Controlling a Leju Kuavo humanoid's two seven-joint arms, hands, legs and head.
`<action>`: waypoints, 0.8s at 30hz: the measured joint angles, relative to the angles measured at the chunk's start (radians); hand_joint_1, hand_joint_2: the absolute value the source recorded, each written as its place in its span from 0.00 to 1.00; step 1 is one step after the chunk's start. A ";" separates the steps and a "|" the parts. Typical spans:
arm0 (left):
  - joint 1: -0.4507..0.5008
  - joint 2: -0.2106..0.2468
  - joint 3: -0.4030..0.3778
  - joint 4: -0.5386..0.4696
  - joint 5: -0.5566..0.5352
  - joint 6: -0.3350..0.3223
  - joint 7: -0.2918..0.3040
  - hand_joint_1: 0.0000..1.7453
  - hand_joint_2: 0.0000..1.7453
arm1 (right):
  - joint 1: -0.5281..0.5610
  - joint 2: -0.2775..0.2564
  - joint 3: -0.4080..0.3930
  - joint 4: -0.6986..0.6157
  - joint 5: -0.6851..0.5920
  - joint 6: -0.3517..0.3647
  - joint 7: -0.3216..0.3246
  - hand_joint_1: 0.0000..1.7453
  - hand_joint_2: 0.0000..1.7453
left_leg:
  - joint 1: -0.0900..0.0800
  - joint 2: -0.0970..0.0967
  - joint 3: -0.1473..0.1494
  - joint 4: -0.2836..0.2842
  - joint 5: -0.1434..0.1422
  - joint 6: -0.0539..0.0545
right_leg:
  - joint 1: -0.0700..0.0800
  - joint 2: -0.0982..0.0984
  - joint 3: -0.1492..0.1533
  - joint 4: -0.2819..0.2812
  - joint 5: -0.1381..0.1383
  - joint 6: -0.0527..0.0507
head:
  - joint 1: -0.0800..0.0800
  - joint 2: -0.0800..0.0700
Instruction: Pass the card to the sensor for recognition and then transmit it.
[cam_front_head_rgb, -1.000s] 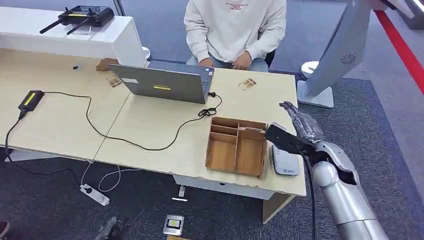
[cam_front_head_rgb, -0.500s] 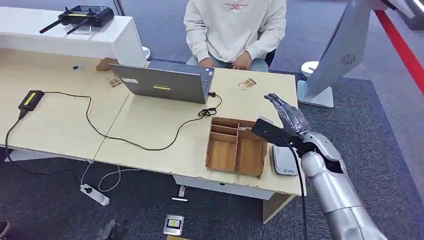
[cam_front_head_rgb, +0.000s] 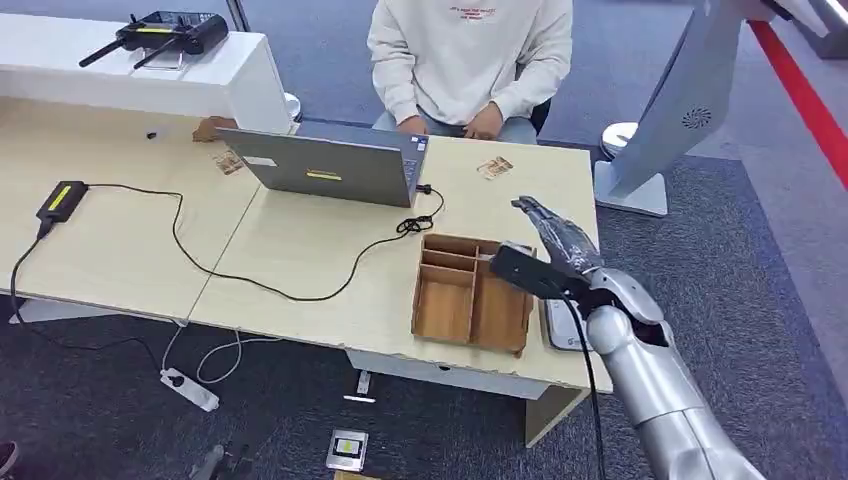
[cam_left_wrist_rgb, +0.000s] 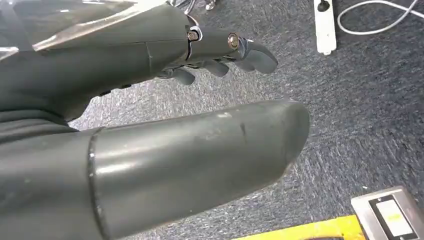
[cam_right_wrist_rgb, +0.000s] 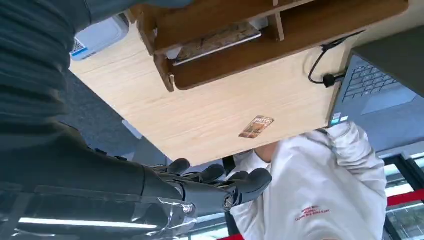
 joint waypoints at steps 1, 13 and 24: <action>0.001 0.000 0.000 0.000 0.002 0.000 0.000 0.00 0.00 | 0.000 0.001 0.001 0.003 0.000 -0.001 0.000 0.00 1.00 | 0.000 0.000 0.000 0.000 0.000 0.000 | 0.000 0.000 0.000 0.000 0.000 0.000 | 0.000 0.000; 0.002 0.015 -0.001 0.000 0.010 -0.021 -0.008 0.00 0.00 | -0.006 0.009 0.021 0.045 0.004 -0.025 -0.005 0.00 1.00 | 0.000 0.000 0.000 0.000 0.000 0.000 | 0.000 0.000 0.000 0.000 0.000 0.000 | 0.000 0.000; 0.000 0.023 -0.023 0.000 0.029 -0.021 -0.011 0.00 0.00 | -0.009 0.020 0.030 0.094 0.021 -0.151 -0.034 0.00 1.00 | 0.000 0.000 0.000 0.000 0.000 0.000 | 0.000 0.000 0.000 0.000 0.000 0.000 | 0.000 0.000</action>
